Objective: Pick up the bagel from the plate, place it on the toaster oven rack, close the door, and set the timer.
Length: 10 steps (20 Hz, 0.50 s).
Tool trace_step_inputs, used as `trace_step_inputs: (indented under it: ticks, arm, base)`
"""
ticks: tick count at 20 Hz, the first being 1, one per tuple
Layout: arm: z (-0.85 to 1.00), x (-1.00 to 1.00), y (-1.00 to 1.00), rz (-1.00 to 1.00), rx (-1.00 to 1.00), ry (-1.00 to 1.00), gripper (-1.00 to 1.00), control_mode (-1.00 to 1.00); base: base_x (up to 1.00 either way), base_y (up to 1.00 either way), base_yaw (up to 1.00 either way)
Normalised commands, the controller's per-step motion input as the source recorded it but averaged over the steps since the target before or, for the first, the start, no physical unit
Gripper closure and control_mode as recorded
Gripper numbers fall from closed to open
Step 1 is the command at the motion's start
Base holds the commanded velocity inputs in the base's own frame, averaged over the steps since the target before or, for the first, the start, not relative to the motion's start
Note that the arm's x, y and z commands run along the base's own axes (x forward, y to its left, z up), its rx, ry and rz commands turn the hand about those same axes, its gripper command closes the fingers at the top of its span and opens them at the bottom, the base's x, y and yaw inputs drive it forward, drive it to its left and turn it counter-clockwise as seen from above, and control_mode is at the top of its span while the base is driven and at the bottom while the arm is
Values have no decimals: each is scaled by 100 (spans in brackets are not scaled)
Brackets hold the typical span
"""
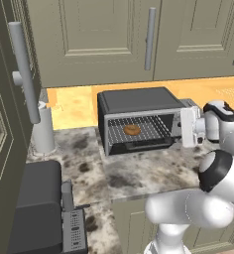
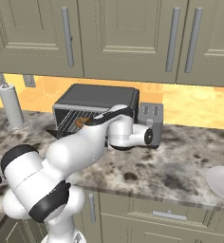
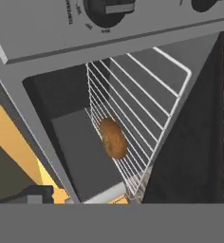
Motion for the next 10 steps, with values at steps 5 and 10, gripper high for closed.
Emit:
trace_step_inputs:
  ticks: [5,10]
  arm:
    - [28,77,85,-20,0,-15,-100,-100]
    - [20,76,81,-20,0,-13,-100,-100]
  base:
    - [0,0,0]
    - [0,0,0]
